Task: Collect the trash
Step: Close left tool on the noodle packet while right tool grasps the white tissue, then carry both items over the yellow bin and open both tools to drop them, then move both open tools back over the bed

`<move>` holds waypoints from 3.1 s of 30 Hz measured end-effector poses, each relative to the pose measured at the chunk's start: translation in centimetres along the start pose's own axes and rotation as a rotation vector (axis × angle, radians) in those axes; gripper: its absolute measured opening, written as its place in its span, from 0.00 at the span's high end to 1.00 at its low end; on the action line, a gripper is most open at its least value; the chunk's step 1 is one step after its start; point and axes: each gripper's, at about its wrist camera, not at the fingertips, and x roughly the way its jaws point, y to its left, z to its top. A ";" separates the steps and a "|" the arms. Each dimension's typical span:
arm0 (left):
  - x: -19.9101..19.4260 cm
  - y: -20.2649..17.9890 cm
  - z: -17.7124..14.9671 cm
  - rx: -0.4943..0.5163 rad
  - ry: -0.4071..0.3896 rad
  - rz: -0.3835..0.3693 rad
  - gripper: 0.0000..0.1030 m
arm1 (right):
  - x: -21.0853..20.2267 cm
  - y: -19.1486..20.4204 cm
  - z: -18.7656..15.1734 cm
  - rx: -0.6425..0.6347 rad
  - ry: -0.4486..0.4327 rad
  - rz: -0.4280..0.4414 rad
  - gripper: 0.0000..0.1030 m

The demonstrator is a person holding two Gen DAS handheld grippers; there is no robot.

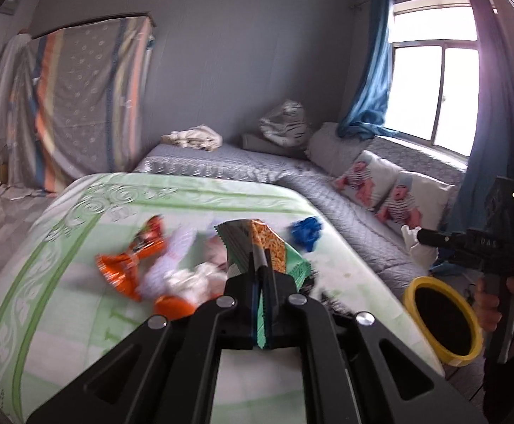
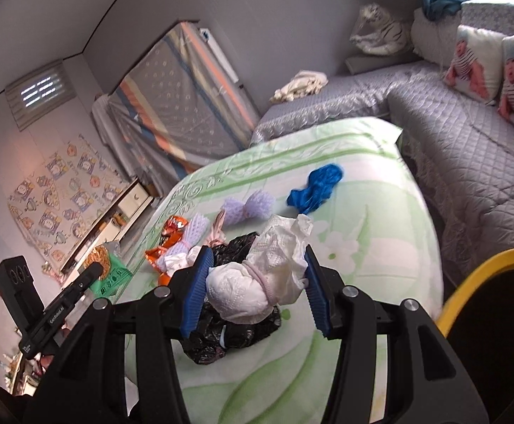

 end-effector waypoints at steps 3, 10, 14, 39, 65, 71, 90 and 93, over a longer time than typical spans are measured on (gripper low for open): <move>1.0 -3.5 1.2 0.062 -0.021 -0.068 0.98 | -2.9 -1.2 -0.3 0.009 -0.053 -0.083 0.53; 5.2 -11.3 2.4 0.136 0.008 -0.233 0.98 | -9.6 -5.1 -0.9 0.061 -0.176 -0.297 0.53; 8.0 -16.0 1.8 0.175 0.061 -0.324 0.98 | -12.6 -7.5 -1.1 0.098 -0.243 -0.435 0.53; 18.9 -30.5 -4.8 0.273 0.403 -0.575 0.98 | -15.7 -19.9 -5.6 0.380 -0.251 -0.620 0.47; 17.3 -23.2 0.6 0.063 0.227 -0.394 0.08 | -17.7 -16.1 -4.6 0.298 -0.404 -0.537 0.19; 14.4 -18.5 4.5 0.006 0.063 -0.292 0.08 | -15.4 -12.2 -3.4 0.161 -0.407 -0.382 0.11; 9.0 3.5 6.9 -0.018 -0.110 0.301 0.08 | 1.3 2.8 -4.6 -0.265 -0.097 -0.075 0.08; 9.0 6.8 6.2 -0.019 -0.091 0.336 0.08 | 3.1 5.0 -6.0 -0.315 -0.040 -0.024 0.08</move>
